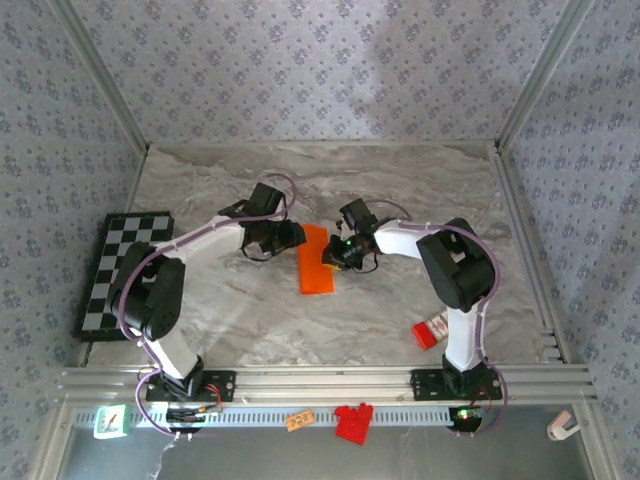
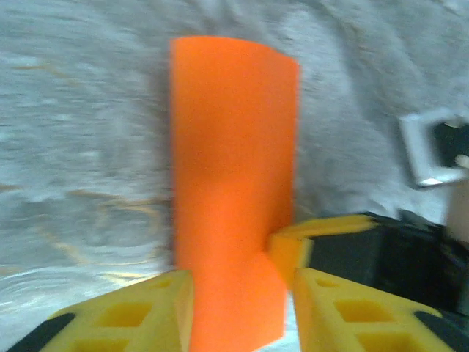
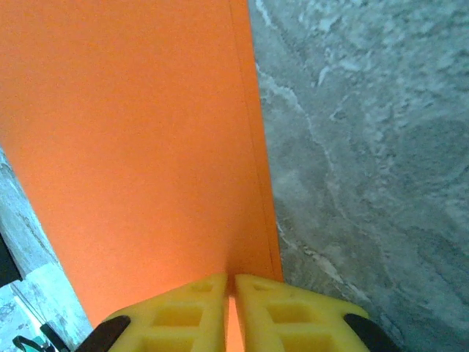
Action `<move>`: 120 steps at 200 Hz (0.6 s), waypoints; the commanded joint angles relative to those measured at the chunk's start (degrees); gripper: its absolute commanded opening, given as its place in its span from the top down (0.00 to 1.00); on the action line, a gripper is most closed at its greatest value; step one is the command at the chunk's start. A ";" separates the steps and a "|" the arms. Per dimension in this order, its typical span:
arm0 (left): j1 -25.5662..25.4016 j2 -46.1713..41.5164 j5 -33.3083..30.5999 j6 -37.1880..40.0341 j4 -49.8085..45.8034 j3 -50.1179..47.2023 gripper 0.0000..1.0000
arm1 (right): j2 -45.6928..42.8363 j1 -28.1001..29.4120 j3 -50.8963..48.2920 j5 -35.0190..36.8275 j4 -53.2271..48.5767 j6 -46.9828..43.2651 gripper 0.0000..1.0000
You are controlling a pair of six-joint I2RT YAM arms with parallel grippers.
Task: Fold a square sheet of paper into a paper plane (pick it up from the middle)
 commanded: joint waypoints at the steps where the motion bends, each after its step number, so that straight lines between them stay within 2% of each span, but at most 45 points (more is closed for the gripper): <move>1: -1.14 1.51 10.34 -3.12 6.69 -1.71 0.67 | 6.08 0.93 -1.79 7.52 -9.58 -1.05 0.85; 35: -2.33 5.21 11.85 -1.87 4.46 -0.09 0.76 | 6.54 1.10 -1.75 8.49 -10.49 -0.29 0.86; 66: -3.26 8.61 12.98 0.13 1.72 1.59 0.79 | 6.78 1.13 -1.75 9.31 -11.53 -0.08 0.86; 120: -3.22 11.42 8.15 3.22 -2.44 1.96 0.81 | 6.98 1.32 -1.58 11.17 -13.36 -0.35 0.86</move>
